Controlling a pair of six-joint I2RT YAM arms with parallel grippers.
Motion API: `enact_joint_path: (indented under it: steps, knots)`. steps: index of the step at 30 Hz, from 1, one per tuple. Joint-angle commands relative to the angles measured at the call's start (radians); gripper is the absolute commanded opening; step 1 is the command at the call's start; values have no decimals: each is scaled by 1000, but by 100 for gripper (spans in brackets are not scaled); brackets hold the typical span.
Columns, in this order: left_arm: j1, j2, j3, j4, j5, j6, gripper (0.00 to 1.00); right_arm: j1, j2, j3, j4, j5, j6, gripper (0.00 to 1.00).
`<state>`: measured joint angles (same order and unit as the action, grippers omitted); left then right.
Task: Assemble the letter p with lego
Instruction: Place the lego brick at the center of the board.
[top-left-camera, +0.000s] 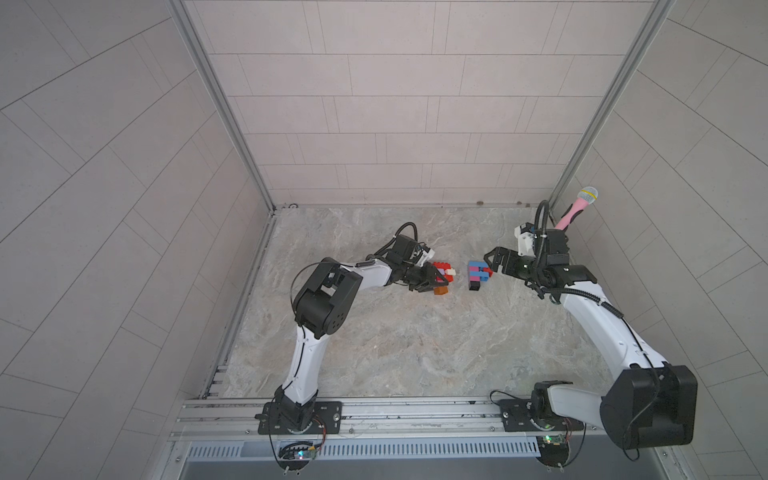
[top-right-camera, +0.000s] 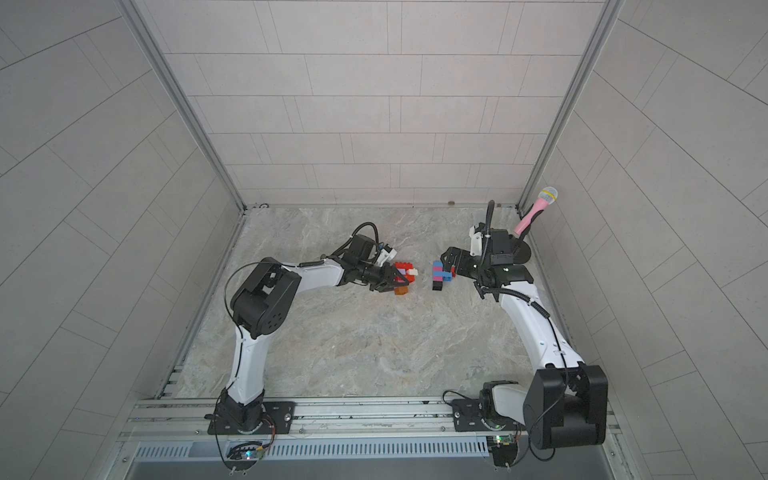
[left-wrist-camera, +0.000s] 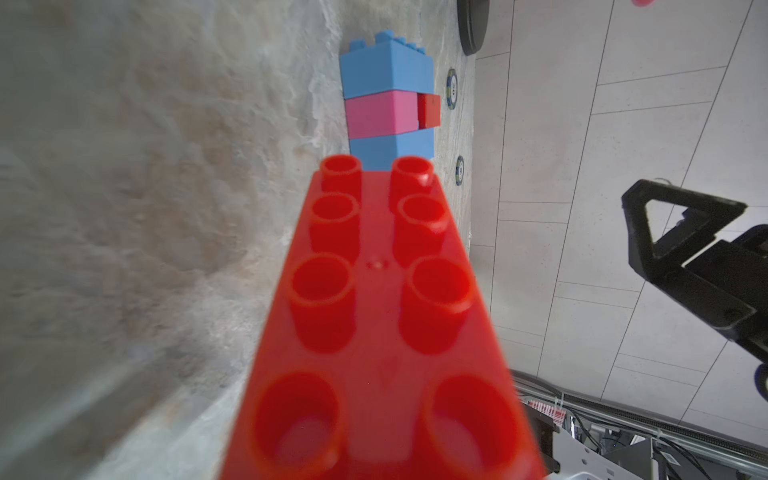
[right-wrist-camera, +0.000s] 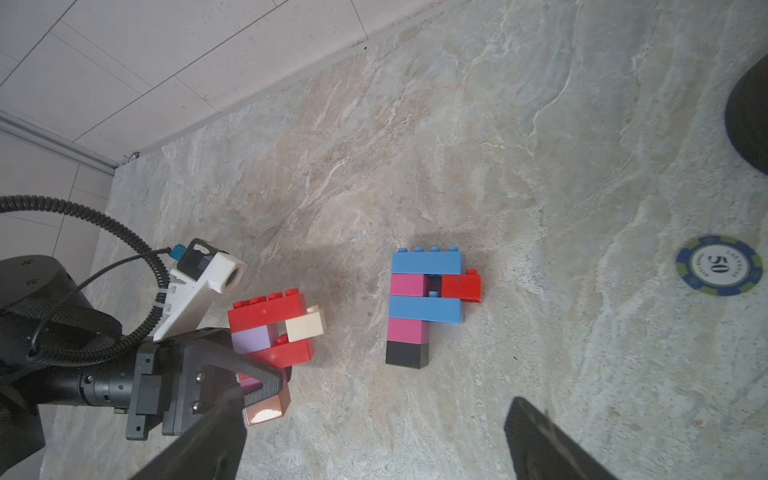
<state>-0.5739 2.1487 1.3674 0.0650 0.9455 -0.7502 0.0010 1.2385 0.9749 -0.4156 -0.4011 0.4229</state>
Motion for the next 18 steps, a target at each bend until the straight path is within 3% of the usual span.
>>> enact_joint_path:
  steps: [1, 13, 17, 18]
  knots:
    - [9, 47, 43, -48, 20, 22, 10, -7, 10, 26, -11, -3, 0, 100]
    - [15, 123, 125, -100, 49, 22, 18, -14, 43, 53, -41, -34, -20, 100]
    - [20, 130, 146, -194, 34, 94, 32, -15, 43, 52, -40, -41, -20, 100]
    - [22, 134, 153, -225, 27, 110, 39, -16, 42, 52, -40, -42, -22, 100]
